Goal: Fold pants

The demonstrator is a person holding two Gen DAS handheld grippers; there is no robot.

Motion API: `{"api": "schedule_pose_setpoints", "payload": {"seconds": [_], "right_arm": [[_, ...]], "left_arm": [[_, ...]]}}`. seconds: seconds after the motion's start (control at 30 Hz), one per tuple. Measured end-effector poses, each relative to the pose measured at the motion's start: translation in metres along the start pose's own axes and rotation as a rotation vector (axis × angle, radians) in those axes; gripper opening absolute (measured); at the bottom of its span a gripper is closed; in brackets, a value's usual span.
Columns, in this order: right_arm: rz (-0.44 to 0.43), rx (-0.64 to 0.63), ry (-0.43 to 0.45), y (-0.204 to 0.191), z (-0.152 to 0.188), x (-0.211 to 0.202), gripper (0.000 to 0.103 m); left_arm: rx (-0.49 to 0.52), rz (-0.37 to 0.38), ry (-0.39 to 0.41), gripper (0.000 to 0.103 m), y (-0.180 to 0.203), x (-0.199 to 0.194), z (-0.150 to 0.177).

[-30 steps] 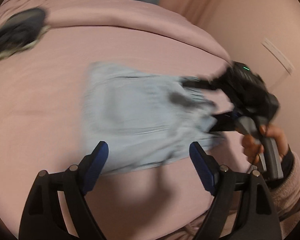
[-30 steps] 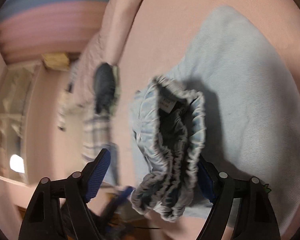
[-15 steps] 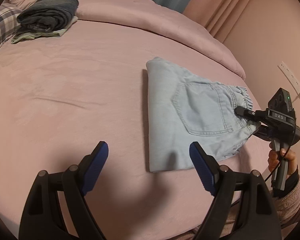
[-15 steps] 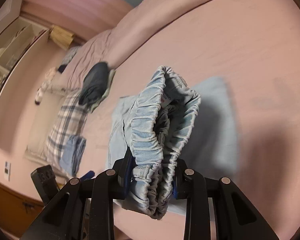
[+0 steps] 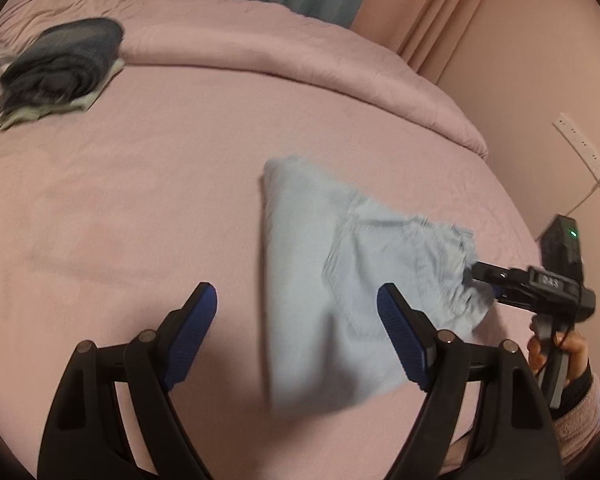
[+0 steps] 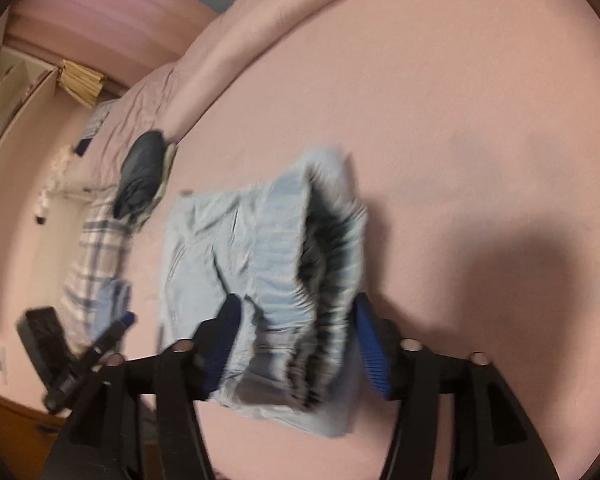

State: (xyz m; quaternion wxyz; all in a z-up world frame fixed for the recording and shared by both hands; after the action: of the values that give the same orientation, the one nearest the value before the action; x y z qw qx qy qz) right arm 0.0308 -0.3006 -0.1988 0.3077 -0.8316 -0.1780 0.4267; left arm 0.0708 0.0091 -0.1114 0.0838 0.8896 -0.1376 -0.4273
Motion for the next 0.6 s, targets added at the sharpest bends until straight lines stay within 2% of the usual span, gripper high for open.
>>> {"api": "schedule_pose_setpoints", "payload": {"seconds": [0.03,0.1,0.17,0.2,0.27,0.33,0.37,0.47,0.6], "right_arm": [[0.024,-0.024,0.038,-0.002,-0.002,-0.011,0.068],[0.003,-0.08,0.074,-0.013,-0.001,-0.024,0.068],[-0.039,-0.163,0.069,-0.029,0.006,-0.025,0.066],[-0.05,-0.211,0.064,-0.038,0.01,-0.023,0.057],[-0.044,-0.283,0.049,-0.051,0.016,-0.013,0.046],[-0.017,-0.309,0.012,-0.053,0.02,0.002,0.04],[0.002,-0.314,-0.003,-0.051,0.022,0.009,0.036],[0.076,-0.336,-0.057,-0.038,0.027,0.027,0.034],[0.074,-0.338,-0.087,-0.037,0.023,0.028,0.032]], "left_arm": [[0.003,0.01,0.005,0.078,0.004,0.004,-0.007],[0.017,0.038,0.001,0.07,0.013,0.014,-0.021],[0.023,0.051,-0.02,0.05,0.022,0.033,-0.038],[0.027,0.06,-0.037,0.044,0.026,0.044,-0.046],[0.016,0.054,-0.058,0.021,0.03,0.063,-0.057],[0.006,0.062,-0.099,0.014,0.031,0.086,-0.064],[0.002,0.043,-0.119,0.013,0.029,0.097,-0.065],[-0.005,-0.007,-0.212,0.004,0.019,0.132,-0.058],[-0.084,0.044,-0.229,0.003,0.003,0.14,-0.054]]}}
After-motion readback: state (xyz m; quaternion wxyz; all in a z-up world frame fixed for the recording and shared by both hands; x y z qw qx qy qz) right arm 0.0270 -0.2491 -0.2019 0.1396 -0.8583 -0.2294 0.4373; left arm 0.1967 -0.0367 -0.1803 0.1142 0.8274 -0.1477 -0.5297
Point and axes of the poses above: each gripper's, at about its wrist camera, not at the fingertips, and x roughly the way its jaws point, y to its right, z to its underside, the point moved 3 cm from there along x, roughly the way its jaws point, and after that the axes turned 5 degrees about -z, right-handed, at the moved point
